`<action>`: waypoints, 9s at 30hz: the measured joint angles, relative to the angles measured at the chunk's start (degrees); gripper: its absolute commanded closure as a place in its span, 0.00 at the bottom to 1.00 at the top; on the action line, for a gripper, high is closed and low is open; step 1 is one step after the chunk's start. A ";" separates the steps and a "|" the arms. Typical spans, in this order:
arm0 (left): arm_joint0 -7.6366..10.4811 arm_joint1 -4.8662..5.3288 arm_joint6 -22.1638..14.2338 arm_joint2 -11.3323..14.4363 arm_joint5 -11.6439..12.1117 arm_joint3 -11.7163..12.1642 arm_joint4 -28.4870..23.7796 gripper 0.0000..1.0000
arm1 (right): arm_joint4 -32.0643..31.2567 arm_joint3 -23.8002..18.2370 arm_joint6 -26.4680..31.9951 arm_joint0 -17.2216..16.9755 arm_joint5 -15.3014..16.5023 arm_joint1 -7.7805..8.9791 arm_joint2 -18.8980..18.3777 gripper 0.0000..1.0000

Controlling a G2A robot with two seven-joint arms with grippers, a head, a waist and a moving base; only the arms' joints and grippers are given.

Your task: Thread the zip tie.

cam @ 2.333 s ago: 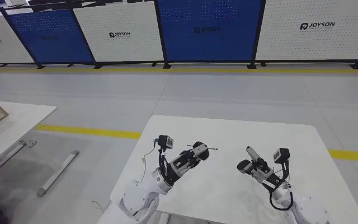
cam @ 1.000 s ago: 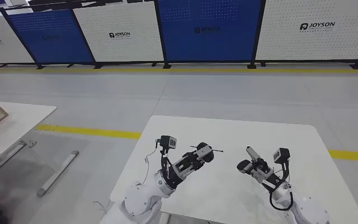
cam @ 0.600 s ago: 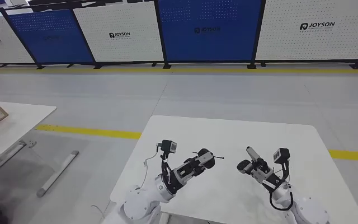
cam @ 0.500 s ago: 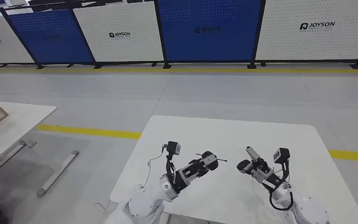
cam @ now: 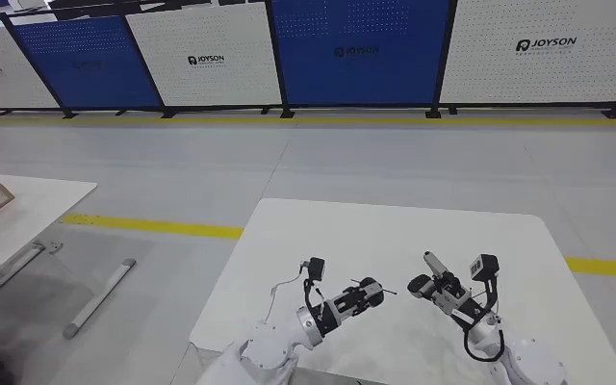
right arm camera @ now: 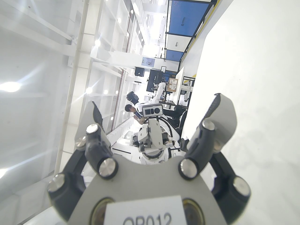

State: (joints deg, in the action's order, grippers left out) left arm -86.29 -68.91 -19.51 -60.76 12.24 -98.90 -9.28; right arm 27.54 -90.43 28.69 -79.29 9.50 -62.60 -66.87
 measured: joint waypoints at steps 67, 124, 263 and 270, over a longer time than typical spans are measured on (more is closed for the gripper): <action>-0.90 0.16 0.66 1.60 3.68 -2.50 2.12 1.00 | -33.79 -11.01 12.57 4.54 -28.21 3.99 -9.96 0.00; -0.90 0.16 0.66 1.60 3.68 -2.50 2.12 1.00 | -53.83 11.35 50.95 31.53 -20.02 4.56 8.90 0.00; -0.90 0.16 0.66 1.60 3.68 -2.50 2.12 1.00 | -56.68 24.79 50.95 38.88 -27.54 3.75 22.81 0.79; -0.90 0.16 0.66 1.60 3.68 -2.50 2.12 1.00 | -56.40 25.74 50.95 39.55 -27.35 3.34 23.53 0.91</action>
State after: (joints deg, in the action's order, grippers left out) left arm -87.19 -68.75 -18.85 -59.16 15.93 -101.40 -7.16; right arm -28.86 -64.69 79.64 -39.74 -17.85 -59.26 -43.35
